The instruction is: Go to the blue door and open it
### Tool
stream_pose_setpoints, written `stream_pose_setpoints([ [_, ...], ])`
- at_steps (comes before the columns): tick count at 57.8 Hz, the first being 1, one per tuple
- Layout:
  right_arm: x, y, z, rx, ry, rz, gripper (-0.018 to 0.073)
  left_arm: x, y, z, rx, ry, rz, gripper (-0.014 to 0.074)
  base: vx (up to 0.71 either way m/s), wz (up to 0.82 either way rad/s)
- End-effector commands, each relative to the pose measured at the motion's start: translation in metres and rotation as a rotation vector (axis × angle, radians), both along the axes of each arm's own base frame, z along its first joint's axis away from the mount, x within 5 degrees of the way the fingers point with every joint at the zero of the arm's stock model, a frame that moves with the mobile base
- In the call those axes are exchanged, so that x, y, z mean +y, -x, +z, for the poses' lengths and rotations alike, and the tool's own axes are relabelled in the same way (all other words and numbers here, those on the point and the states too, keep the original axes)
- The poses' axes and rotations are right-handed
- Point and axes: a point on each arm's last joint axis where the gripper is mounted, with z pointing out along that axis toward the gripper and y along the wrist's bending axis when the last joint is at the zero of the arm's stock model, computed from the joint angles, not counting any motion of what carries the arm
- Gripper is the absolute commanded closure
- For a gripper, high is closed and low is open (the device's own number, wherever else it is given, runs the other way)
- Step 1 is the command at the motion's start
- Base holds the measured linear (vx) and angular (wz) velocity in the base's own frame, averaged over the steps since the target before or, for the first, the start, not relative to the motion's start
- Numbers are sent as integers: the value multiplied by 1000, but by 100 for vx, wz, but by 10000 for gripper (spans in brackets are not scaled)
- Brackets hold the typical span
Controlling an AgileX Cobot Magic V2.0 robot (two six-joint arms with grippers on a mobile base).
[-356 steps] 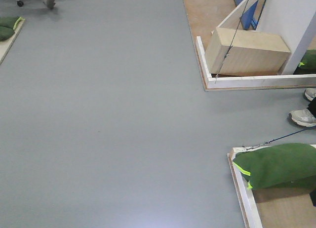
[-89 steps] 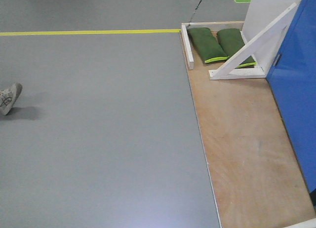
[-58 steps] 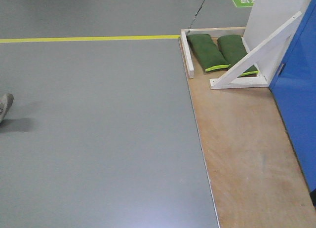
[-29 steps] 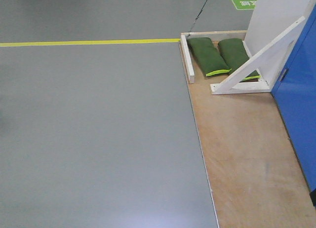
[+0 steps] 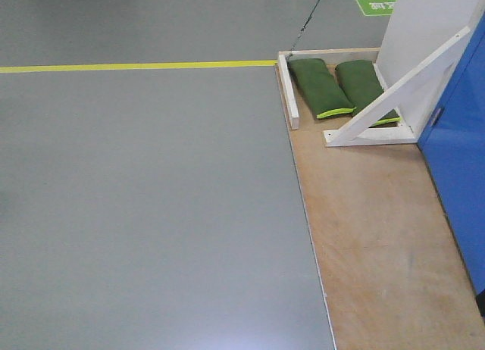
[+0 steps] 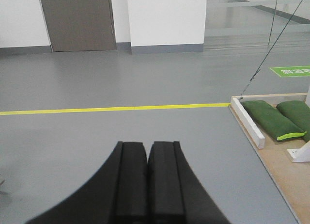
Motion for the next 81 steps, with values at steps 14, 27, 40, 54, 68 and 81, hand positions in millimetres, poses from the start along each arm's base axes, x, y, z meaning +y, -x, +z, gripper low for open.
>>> stream_pose_setpoints([
  [14,0,0,8,-97,22,1,551,-1,1,17,-121,0,-4,524,0,0],
  [27,0,0,8,-97,22,1,551,-1,1,17,-121,0,-4,524,0,0],
  [40,0,0,8,-97,22,1,551,-1,1,17,-121,0,-4,524,0,0],
  [54,0,0,8,-97,22,1,551,-1,1,17,-121,0,-4,524,0,0],
  [68,-2,-11,10,16,6,-12,551,-1,1,17,-121,0,-4,524,0,0],
  [81,-14,-33,64,-132,26,-109,551,-1,1,17,-121,0,-4,524,0,0],
])
